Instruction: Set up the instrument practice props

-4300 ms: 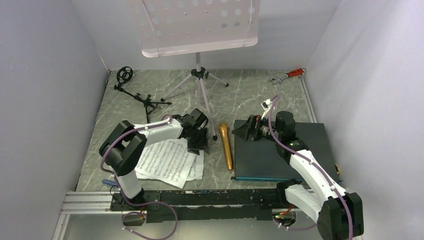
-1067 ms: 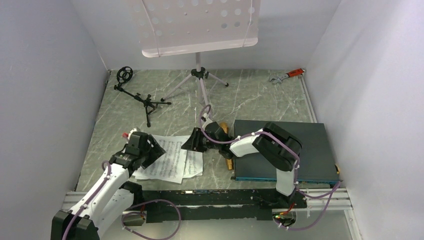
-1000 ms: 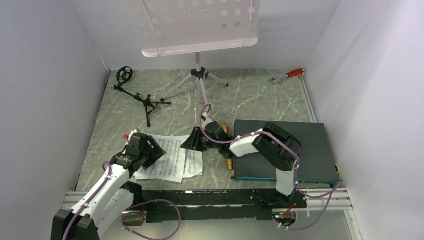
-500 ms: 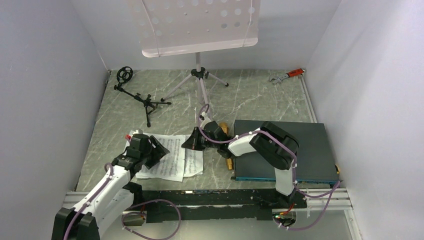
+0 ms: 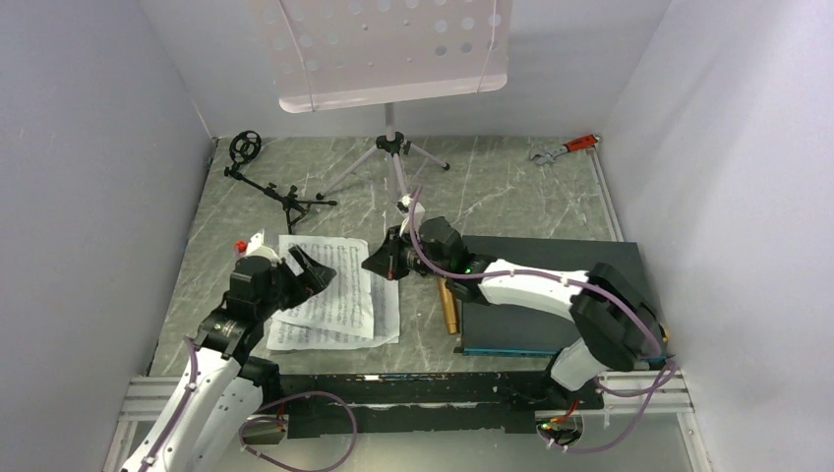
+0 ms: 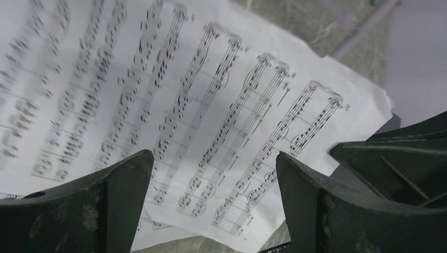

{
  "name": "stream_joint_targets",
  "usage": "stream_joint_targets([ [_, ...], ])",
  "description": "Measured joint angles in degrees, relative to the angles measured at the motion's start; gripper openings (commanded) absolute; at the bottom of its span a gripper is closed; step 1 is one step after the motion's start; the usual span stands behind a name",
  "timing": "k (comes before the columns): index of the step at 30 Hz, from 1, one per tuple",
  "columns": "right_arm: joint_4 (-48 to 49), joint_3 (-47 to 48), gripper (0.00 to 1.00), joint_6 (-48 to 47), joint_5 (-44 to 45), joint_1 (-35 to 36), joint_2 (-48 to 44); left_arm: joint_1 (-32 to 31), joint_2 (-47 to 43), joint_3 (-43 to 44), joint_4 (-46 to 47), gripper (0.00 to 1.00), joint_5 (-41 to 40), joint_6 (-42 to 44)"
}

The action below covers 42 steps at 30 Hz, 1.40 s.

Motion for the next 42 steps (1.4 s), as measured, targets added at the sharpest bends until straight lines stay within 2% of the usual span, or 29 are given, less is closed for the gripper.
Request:
stream_joint_targets([
  [13,-23.5,4.4,0.00,-18.2,-4.6,-0.9,-16.8,0.0,2.7,16.0,-2.0,0.93,9.3,16.8],
  [18,-28.7,4.5,0.00,-21.8,-5.4,-3.0,-24.5,0.0,2.6,20.0,-1.5,0.93,14.0,23.1],
  [24,-32.9,4.8,0.00,-24.5,-8.8,-6.8,-28.9,0.0,1.8,20.9,-1.1,0.93,18.1,28.3],
  [33,-32.9,3.1,0.00,-25.1,-26.6,-18.8,-31.6,0.0,1.9,21.0,-0.9,0.93,23.2,33.7],
  [42,-32.2,1.8,0.00,-25.4,-44.2,-19.6,-31.6,0.0,4.2,22.7,0.9,0.93,33.8,41.9],
])
